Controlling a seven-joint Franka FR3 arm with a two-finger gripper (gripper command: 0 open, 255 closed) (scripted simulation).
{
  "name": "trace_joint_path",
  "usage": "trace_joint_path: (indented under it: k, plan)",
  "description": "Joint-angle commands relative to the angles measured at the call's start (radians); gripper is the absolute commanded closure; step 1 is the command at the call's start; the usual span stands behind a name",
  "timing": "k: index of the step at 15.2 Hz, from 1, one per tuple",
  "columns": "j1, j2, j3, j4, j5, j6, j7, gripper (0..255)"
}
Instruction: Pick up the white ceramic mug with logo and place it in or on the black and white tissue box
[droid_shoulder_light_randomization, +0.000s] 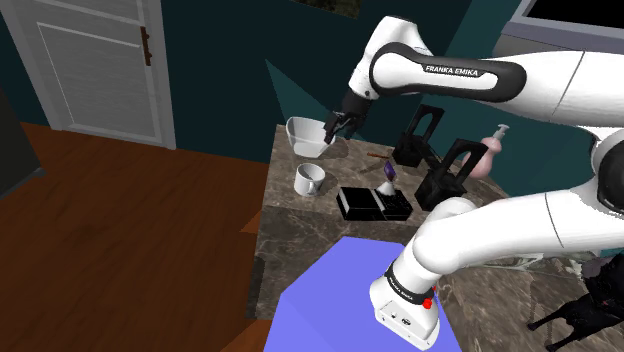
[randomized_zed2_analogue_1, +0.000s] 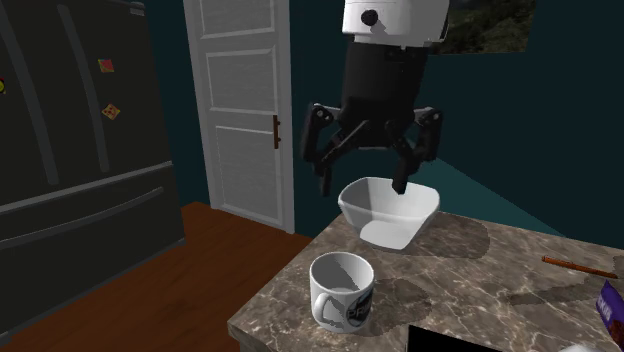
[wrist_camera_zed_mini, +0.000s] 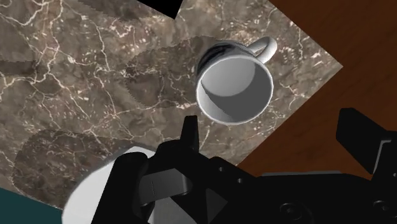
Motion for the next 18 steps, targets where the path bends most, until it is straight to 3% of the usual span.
trace_joint_path:
  k: [1, 12, 18]
  plan:
    - [-0.004, 0.04, -0.016, -0.032, -0.003, 0.067, -0.018, 0]
    - [-0.009, 0.376, -0.121, -0.093, 0.016, 0.419, -0.147, 0]
    - [-0.002, 0.436, -0.126, -0.115, 0.031, 0.499, -0.159, 0]
